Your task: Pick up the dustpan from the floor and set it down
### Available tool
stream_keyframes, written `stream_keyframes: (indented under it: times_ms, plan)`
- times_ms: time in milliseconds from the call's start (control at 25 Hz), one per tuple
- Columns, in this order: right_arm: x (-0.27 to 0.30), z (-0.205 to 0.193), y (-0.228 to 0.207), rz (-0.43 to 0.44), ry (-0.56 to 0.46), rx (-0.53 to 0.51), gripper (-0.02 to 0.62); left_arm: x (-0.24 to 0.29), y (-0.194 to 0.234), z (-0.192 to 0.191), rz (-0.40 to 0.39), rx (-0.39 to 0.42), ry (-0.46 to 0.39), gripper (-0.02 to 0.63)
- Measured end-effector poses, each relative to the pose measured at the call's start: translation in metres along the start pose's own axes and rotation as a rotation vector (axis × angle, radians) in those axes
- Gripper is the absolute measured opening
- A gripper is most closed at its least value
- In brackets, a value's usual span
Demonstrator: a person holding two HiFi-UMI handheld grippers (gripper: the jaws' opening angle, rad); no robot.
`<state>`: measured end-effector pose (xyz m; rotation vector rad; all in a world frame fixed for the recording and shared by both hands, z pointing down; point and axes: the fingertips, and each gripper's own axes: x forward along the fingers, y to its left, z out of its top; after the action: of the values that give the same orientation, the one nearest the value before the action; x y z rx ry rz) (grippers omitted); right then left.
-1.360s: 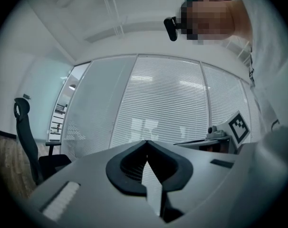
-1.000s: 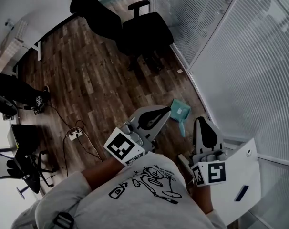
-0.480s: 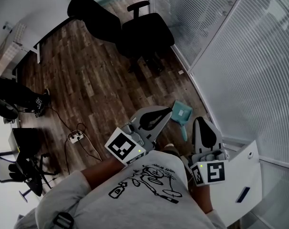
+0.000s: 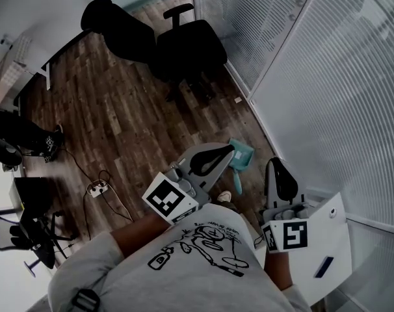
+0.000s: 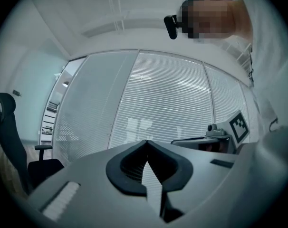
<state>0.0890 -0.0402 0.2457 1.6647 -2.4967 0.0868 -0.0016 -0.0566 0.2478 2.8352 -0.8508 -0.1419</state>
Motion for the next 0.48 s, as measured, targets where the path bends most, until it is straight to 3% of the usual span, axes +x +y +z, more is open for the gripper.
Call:
stream_keyframes:
  times_ms: [480]
  plan:
    - [-0.009, -0.007, -0.047, -0.027, 0.013, 0.013, 0.017, 0.046, -0.015, -0.004, -0.029, -0.001, 0.014, 0.002]
